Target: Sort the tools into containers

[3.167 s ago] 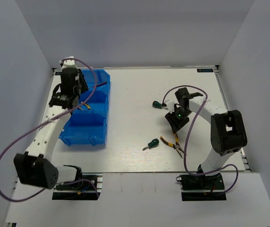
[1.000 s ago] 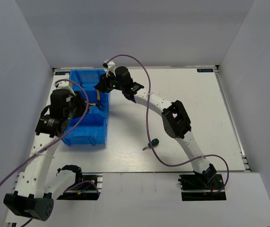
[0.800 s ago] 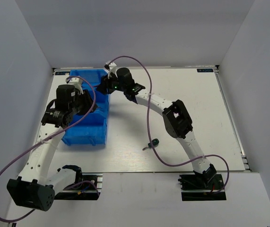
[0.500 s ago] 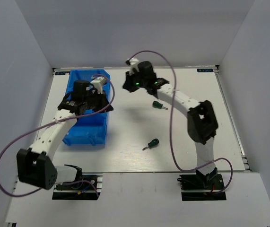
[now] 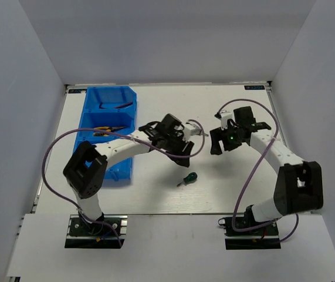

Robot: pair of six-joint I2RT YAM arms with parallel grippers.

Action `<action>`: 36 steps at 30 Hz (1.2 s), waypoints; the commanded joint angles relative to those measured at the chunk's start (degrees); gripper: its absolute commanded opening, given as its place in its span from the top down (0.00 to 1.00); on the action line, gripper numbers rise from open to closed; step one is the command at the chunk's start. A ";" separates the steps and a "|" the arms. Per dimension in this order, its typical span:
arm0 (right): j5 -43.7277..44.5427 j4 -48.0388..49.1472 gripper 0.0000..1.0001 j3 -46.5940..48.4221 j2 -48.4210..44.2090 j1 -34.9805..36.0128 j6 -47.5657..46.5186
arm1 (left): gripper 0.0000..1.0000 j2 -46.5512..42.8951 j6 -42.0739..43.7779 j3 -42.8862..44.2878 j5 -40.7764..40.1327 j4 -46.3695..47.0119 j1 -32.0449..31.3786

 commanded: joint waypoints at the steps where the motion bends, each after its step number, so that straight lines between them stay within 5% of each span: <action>1: -1.38 -3.90 0.19 -3.39 -7.32 -2.22 -4.31 | 0.42 1.37 0.01 3.89 -6.58 -0.01 -5.81; 10: -1.82 -7.77 0.19 -7.37 -15.15 -8.98 -4.05 | 0.39 8.40 -1.84 9.07 -19.58 -4.20 -16.79; 17: -5.07 -8.13 0.19 -7.28 -16.57 -11.89 -2.12 | 0.38 13.41 -5.09 10.92 -33.02 -7.64 -19.44; 24: -7.27 -8.65 0.19 -7.81 -17.44 -14.27 -2.12 | 0.38 14.04 -6.32 9.61 -36.73 -8.17 -20.58; 27: -8.15 -8.83 0.19 -8.16 -18.06 -14.62 -2.03 | 0.44 14.56 -6.94 7.41 -38.14 -8.18 -21.11; 30: -8.94 -8.74 0.20 -8.33 -17.88 -14.88 -2.03 | 0.63 12.99 -8.95 5.65 -39.29 -7.65 -21.64; 33: -10.60 -9.18 0.32 -8.51 -17.54 -14.89 -3.34 | 0.76 8.78 -10.53 4.95 -40.69 -8.27 -21.12; 36: -13.42 -10.84 0.91 -8.25 -16.14 -14.62 -6.33 | 0.90 0.54 -12.29 6.52 -45.23 -9.94 -19.10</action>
